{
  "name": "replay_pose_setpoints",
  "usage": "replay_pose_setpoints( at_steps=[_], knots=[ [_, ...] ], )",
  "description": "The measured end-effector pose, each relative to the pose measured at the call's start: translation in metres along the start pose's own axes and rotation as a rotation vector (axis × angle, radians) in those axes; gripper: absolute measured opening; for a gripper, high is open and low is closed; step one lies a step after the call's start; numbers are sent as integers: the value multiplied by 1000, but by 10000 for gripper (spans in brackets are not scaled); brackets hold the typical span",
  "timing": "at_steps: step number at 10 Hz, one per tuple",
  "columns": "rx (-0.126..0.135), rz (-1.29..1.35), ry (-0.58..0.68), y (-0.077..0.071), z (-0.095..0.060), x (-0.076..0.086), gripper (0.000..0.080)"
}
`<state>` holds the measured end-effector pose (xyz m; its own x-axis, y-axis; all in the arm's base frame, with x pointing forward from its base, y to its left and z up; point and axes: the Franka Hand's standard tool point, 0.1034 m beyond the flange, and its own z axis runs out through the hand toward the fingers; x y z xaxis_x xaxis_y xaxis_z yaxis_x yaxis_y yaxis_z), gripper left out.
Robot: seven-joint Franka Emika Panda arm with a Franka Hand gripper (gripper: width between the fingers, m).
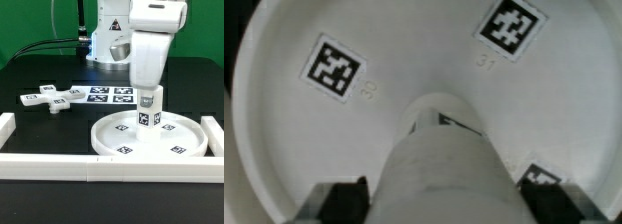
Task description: Assemble round table
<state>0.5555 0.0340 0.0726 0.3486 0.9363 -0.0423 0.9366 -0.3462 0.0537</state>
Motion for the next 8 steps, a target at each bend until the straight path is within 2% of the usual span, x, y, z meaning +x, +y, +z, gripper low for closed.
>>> replay_pose_setpoints(
  at_steps=[3, 8],
  knots=[
    [6, 422, 5, -2, 0, 2, 409],
    [10, 695, 17, -1, 0, 4, 409]
  ],
)
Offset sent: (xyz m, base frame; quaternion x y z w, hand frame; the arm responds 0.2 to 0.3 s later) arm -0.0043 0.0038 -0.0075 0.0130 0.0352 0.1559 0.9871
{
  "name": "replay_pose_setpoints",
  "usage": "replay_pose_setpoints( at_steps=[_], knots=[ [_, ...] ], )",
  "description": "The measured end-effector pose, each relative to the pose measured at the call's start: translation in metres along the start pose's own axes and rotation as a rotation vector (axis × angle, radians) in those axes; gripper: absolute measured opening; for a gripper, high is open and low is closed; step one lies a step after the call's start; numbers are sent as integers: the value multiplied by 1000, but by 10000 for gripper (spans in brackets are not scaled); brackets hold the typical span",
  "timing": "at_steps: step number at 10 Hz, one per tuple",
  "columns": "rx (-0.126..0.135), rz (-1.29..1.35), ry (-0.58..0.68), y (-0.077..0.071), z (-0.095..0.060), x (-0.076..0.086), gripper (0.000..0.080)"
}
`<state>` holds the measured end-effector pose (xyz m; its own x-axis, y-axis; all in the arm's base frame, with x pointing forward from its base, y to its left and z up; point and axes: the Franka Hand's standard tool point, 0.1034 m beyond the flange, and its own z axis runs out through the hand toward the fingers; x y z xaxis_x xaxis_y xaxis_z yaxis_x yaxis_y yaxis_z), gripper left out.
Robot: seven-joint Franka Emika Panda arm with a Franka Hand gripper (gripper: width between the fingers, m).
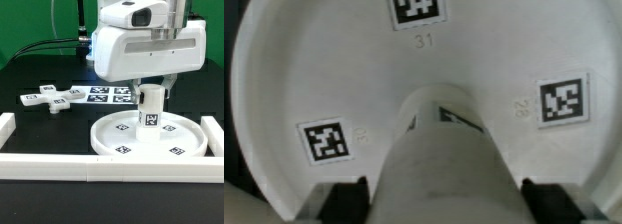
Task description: Assemble round table
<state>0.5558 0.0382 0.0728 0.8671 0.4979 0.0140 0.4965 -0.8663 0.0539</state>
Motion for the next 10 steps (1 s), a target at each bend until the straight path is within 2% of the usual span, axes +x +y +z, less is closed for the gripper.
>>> replay_pose_setpoints(
  at_steps=[2, 4, 6, 10],
  knots=[
    [18, 222, 5, -1, 0, 0, 409],
    [58, 548, 9, -1, 1, -2, 409],
    [70, 718, 6, -2, 1, -1, 409],
    [75, 925, 2, -2, 1, -1, 409]
  ],
)
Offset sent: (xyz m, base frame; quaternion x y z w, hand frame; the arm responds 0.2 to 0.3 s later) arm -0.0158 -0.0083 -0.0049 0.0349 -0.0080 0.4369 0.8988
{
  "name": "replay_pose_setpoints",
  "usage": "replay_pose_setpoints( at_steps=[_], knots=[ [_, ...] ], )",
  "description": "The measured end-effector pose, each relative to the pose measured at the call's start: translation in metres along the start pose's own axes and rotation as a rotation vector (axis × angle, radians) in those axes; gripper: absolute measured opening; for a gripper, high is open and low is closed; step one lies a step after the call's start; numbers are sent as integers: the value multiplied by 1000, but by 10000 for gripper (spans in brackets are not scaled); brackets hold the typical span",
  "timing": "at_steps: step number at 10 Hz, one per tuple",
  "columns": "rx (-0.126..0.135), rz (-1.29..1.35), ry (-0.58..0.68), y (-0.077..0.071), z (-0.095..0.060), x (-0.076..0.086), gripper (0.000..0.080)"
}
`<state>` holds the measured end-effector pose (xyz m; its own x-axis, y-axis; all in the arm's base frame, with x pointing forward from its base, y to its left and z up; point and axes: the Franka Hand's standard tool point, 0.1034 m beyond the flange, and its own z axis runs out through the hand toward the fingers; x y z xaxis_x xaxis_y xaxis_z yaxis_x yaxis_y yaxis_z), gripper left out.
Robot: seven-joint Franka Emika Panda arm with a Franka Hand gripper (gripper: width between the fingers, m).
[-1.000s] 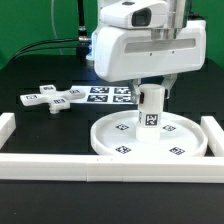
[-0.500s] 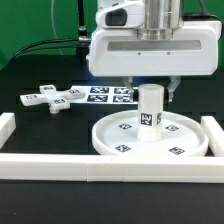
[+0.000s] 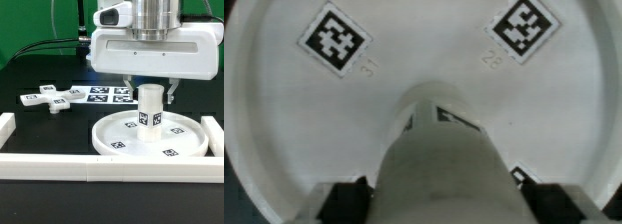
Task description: Assemble round table
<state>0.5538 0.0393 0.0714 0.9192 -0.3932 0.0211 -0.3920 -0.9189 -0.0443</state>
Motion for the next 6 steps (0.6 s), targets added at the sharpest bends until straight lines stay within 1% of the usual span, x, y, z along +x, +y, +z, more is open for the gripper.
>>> replay_pose_setpoints(
  at_steps=[1, 4, 5, 6],
  knots=[
    [0, 32, 0, 0, 0, 0, 409],
    [38, 434, -14, 0, 0, 0, 409],
    [45, 519, -17, -1, -1, 0, 409],
    [45, 576, -17, -1, -1, 0, 409]
  ],
)
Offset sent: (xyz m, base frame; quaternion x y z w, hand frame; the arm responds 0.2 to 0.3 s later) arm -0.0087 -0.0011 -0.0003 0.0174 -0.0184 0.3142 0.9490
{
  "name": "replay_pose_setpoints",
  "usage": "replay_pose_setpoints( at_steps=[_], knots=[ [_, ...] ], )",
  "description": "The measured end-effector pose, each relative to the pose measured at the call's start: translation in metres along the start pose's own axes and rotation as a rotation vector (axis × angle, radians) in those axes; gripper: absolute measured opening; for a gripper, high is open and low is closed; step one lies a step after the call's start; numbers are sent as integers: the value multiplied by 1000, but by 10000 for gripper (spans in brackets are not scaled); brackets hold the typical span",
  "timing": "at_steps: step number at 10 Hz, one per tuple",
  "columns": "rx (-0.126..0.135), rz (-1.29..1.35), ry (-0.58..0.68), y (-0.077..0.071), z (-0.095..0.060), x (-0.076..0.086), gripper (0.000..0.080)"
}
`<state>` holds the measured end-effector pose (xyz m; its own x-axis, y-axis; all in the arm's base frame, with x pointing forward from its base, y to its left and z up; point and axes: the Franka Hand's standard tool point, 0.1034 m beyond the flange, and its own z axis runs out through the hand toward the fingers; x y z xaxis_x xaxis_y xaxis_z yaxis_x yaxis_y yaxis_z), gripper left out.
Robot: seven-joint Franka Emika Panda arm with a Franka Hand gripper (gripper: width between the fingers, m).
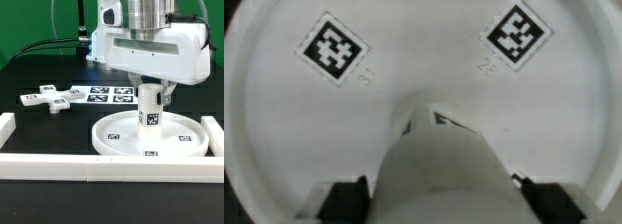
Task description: Assemble round table
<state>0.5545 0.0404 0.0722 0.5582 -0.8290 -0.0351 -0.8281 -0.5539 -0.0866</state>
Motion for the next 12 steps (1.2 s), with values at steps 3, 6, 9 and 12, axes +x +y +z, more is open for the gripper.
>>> replay_pose_setpoints(
  at_steps=[3, 6, 9, 12],
  knots=[
    [0, -4, -1, 0, 1, -1, 480],
    [12, -273, 4, 0, -15, -4, 642],
    [25, -417, 19, 14, -19, -10, 649],
    [24, -424, 18, 14, -17, -10, 649]
  ],
)
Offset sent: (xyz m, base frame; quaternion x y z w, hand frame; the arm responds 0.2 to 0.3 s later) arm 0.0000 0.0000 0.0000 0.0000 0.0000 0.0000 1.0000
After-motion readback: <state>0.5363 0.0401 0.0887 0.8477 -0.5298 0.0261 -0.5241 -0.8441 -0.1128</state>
